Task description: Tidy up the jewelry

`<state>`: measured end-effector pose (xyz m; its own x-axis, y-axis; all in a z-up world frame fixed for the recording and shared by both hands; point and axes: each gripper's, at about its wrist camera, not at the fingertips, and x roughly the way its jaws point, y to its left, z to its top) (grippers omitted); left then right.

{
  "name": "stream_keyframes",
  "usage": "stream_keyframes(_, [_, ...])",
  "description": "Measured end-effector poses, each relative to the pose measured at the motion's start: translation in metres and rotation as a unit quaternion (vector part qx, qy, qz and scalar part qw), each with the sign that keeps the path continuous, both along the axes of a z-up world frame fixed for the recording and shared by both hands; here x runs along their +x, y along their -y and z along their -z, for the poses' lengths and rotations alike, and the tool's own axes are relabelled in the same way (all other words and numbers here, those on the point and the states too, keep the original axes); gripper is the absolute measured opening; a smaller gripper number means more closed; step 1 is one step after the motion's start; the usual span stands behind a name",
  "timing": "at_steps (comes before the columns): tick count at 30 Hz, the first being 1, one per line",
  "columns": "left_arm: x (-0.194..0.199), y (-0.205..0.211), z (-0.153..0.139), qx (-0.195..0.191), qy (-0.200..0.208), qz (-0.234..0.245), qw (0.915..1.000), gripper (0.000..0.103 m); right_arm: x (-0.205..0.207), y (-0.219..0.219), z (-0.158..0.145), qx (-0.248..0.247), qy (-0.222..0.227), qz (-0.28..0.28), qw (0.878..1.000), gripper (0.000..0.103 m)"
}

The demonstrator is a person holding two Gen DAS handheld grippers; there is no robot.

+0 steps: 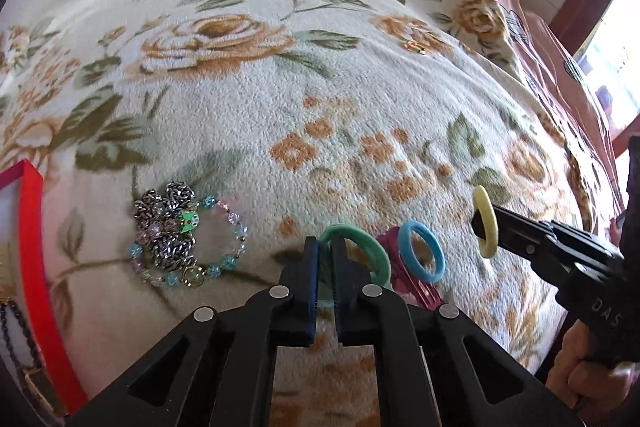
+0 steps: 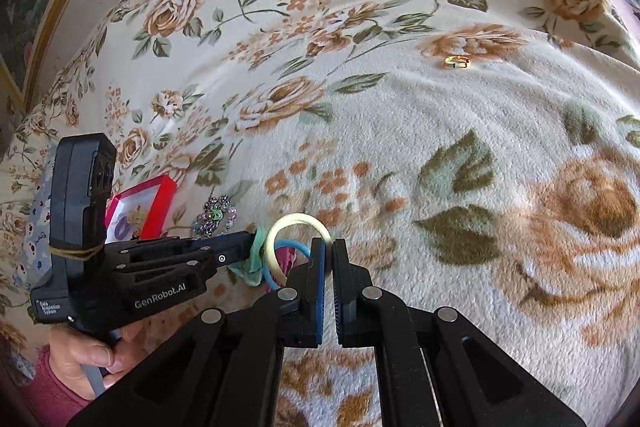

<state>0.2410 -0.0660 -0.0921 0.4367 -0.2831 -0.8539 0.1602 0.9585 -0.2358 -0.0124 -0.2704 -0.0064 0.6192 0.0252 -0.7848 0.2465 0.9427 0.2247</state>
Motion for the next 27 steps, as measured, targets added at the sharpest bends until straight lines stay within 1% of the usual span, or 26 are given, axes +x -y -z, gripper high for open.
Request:
stream_keyframes(2, [-0.008,-0.003,-0.005,0.0,0.008,-0.003,1.0,0.003,-0.001,-0.002,0.0,0.001,0.001,-0.002,1.0,0.003])
stream_keyframes(3, [-0.012,-0.007,-0.009,-0.001,0.008,-0.005,1.0,0.0,-0.002,-0.004,-0.001,0.001,0.001,-0.003,1.0,0.003])
stream_keyframes(11, [-0.051,-0.044,-0.034,-0.021,0.024,-0.038,0.9987,0.0,-0.006,-0.027,-0.006,-0.002,0.007,-0.026,1.0,0.003])
stream_keyframes(15, [-0.055,-0.053,-0.037,-0.046,0.014,-0.042,0.9979,0.001,-0.009,-0.032,-0.008,-0.009,0.007,-0.027,1.0,0.003])
stream_keyframes(17, [-0.051,-0.05,-0.036,-0.048,0.009,-0.04,0.998,0.005,-0.013,-0.032,-0.011,-0.017,0.01,-0.024,1.0,0.003])
stream_keyframes(18, [-0.048,-0.047,-0.035,-0.046,0.009,-0.037,0.9982,0.012,-0.015,-0.032,-0.012,-0.02,0.011,-0.022,0.999,0.003])
stream_keyframes(19, [-0.046,-0.042,-0.034,-0.045,0.007,-0.03,0.9985,0.022,-0.018,-0.029,-0.012,-0.019,0.011,-0.019,1.0,0.003])
stream_keyframes(20, [-0.04,-0.037,-0.031,-0.044,0.006,-0.028,0.9986,0.028,-0.02,-0.027,-0.012,-0.016,0.011,-0.016,1.0,0.003])
stream_keyframes(21, [-0.037,-0.032,-0.029,-0.041,0.005,-0.025,0.9989,0.04,-0.021,-0.025,-0.012,-0.017,0.01,-0.013,1.0,0.003])
stream_keyframes(22, [-0.033,-0.027,-0.026,-0.037,0.005,-0.024,0.999,0.047,-0.023,-0.022,-0.012,-0.017,0.009,-0.01,1.0,0.003])
stream_keyframes(24, [-0.025,-0.018,-0.021,-0.032,0.002,-0.02,0.9993,0.048,-0.026,-0.017,-0.01,-0.014,0.007,-0.004,1.0,0.003])
stream_keyframes(27, [-0.012,-0.005,-0.009,-0.012,-0.003,-0.013,0.9998,0.047,-0.029,-0.011,-0.007,-0.009,0.003,0.002,1.0,0.003])
